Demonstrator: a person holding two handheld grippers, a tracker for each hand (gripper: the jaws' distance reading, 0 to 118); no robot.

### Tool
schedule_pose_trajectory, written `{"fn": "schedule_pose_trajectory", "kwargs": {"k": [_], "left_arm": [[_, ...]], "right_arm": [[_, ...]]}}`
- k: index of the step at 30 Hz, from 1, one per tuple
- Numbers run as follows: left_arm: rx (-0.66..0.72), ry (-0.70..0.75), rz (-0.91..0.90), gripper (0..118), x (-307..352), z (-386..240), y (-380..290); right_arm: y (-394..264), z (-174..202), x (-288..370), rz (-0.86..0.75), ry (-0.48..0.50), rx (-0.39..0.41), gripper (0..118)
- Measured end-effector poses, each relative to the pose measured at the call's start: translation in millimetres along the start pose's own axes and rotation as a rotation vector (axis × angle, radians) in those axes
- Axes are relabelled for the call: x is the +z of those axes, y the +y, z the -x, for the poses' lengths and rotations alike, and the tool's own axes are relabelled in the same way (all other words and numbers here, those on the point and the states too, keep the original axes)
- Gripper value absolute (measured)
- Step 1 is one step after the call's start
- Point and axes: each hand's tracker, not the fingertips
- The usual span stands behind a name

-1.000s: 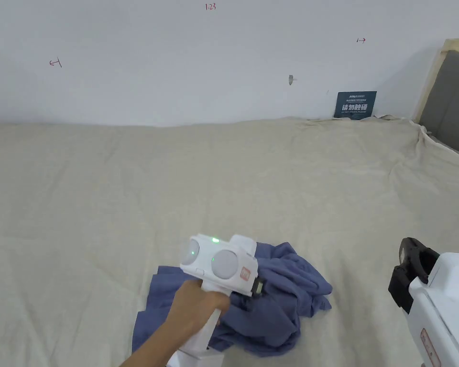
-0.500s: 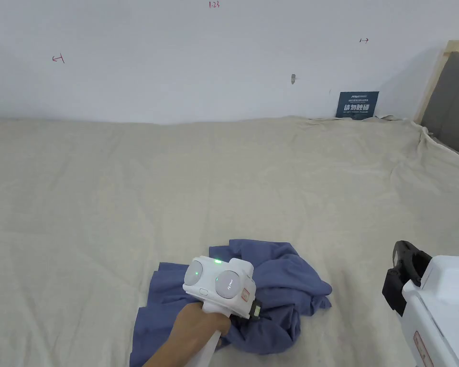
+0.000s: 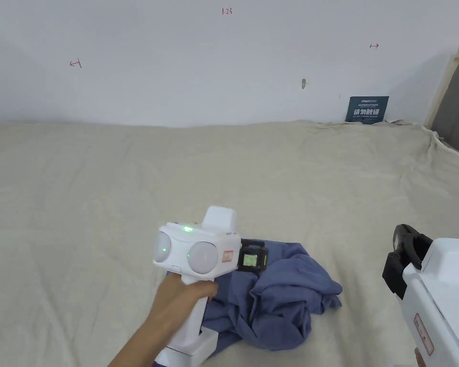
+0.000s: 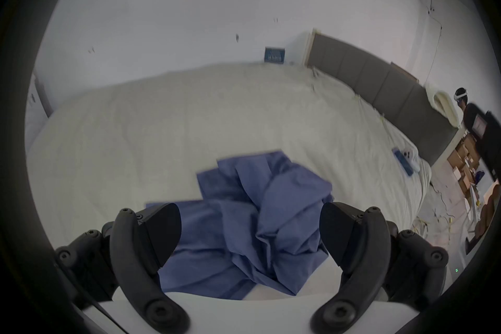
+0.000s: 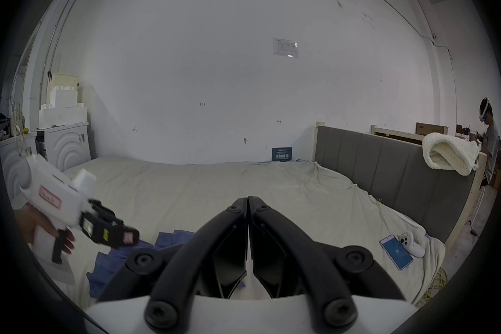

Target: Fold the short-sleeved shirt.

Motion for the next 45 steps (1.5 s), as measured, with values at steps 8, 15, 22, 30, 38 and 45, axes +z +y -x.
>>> {"fn": "schedule_pose_trajectory", "kwargs": {"k": [8,15,22,30,38,45], "left_arm": [[0.007,0.149,-0.337,107,79,36,-10],[-0.036,0.345,-0.510,102,116,66,-43],[-0.015,0.425,-0.509,39,127,89,-72],[0.015,0.458,-0.512,0,128,97,-94],[0.021,0.455,-0.507,0,127,93,-91],[0.099,0.320,-0.239,0,104,97,-68]], "right_arm": [[6,7,-1,-0.025,0.019,0.002,0],[8,12,-3,-0.038,0.028,0.003,0],[8,17,-3,-0.045,0.033,-0.002,0],[4,21,-1,-0.043,0.033,-0.006,0],[3,23,-2,-0.039,0.043,-0.010,0],[5,26,-3,-0.033,0.048,-0.010,0]]}}
